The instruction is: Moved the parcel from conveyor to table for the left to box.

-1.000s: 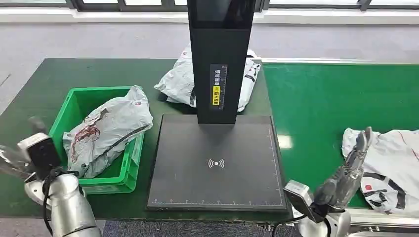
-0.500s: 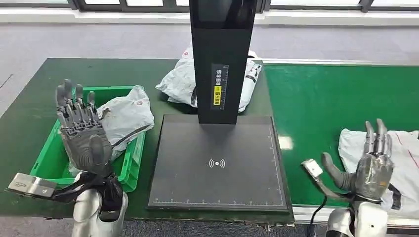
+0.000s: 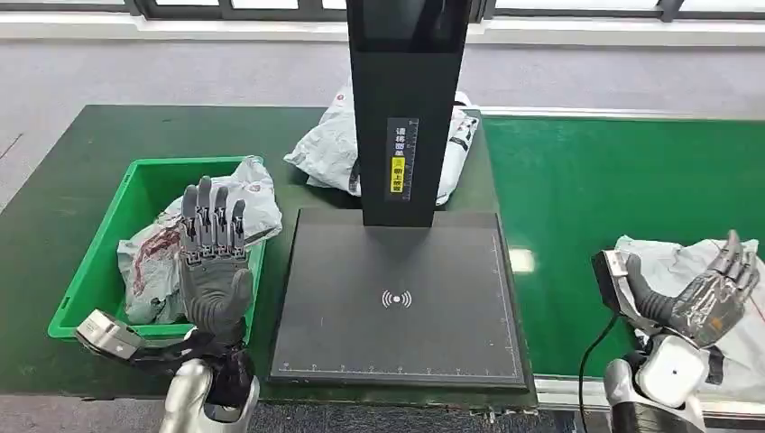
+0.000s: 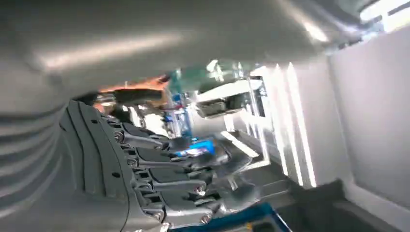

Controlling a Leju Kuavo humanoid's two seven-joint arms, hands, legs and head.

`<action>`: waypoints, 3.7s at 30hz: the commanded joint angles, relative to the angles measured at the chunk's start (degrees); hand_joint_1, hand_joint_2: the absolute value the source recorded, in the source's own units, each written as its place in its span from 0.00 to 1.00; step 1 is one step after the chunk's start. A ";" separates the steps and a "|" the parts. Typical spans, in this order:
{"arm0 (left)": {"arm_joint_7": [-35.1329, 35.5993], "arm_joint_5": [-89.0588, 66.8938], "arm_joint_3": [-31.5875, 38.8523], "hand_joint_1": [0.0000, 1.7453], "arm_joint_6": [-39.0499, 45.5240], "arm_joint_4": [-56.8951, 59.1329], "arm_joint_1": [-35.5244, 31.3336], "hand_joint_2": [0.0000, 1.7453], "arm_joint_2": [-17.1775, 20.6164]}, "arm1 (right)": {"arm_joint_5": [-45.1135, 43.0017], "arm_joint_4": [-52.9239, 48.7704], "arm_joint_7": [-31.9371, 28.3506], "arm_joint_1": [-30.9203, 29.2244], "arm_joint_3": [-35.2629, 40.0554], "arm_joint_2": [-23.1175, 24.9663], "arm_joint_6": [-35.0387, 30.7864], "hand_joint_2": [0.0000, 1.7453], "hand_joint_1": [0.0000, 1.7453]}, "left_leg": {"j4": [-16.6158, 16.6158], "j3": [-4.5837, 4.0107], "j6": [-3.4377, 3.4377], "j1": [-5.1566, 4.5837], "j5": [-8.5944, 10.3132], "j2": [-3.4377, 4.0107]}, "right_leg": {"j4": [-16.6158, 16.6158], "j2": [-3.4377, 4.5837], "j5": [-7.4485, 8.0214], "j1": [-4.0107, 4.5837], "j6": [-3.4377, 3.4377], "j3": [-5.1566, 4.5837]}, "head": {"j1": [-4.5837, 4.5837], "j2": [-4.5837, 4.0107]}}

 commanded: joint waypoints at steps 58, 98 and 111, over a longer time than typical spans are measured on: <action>0.06 -8.42 0.82 0.00 8.47 4.35 6.67 1.00 -4.02 | 2.53 43.31 6.37 -15.74 -5.92 1.07 2.36 1.00 1.00 | -0.04 0.07 0.02 0.01 -0.07 0.36 | -0.09 0.33 0.06 0.02 -0.01 0.06 | 0.00 0.00; 0.06 -15.67 -1.32 0.00 15.86 9.27 4.65 1.00 -4.02 | -22.56 -18.96 -46.53 2.65 7.12 25.64 0.11 1.00 1.00 | -0.13 -0.01 -0.08 0.05 -0.02 0.22 | -0.12 0.21 0.00 0.04 -0.09 -0.07 | 0.00 0.00; 0.06 -19.12 -3.49 0.00 20.73 11.37 3.24 1.00 -3.98 | -28.43 23.37 -43.02 -10.71 22.00 25.64 1.31 1.00 0.32 | -0.16 0.09 -0.08 0.09 -0.01 0.56 | -0.11 0.57 0.07 0.09 -0.07 -0.08 | -0.02 0.00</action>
